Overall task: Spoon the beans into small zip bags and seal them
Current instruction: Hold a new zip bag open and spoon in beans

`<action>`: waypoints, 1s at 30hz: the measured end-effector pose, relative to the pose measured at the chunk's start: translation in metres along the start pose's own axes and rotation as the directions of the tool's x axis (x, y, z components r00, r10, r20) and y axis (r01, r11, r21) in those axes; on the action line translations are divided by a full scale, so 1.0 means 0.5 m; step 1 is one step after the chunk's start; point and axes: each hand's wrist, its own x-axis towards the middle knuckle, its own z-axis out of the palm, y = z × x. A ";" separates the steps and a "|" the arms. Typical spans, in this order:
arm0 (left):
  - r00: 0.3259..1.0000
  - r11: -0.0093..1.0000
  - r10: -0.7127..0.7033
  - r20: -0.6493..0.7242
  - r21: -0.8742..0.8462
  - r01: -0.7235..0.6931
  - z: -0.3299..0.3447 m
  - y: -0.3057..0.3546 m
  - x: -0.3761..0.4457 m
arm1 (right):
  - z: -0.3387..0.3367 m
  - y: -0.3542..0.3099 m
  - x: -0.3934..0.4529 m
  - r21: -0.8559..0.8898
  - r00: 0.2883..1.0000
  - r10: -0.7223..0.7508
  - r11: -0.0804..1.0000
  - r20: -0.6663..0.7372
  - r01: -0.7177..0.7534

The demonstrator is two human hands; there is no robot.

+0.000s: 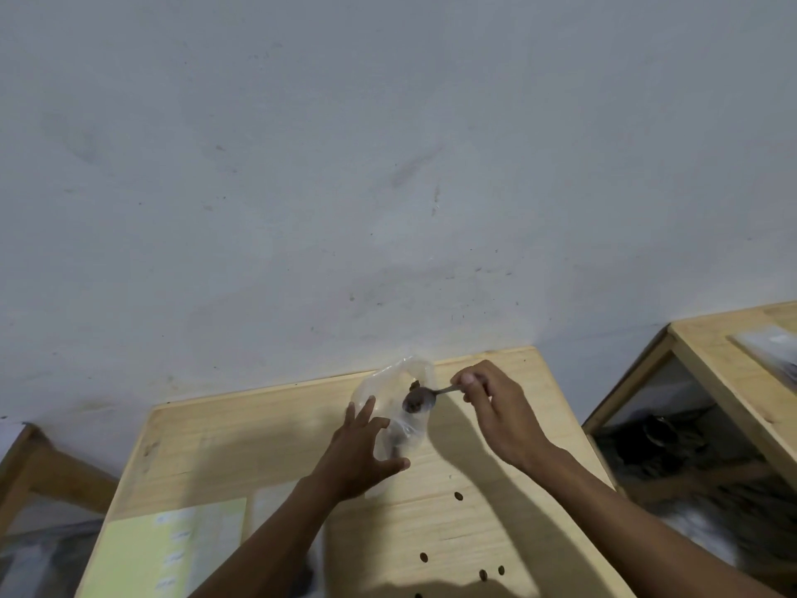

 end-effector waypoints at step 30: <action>0.968 0.947 0.138 0.207 0.257 -0.190 -0.015 0.010 -0.067 | 0.162 0.121 0.073 0.845 0.366 0.927 0.128 0.085 -0.519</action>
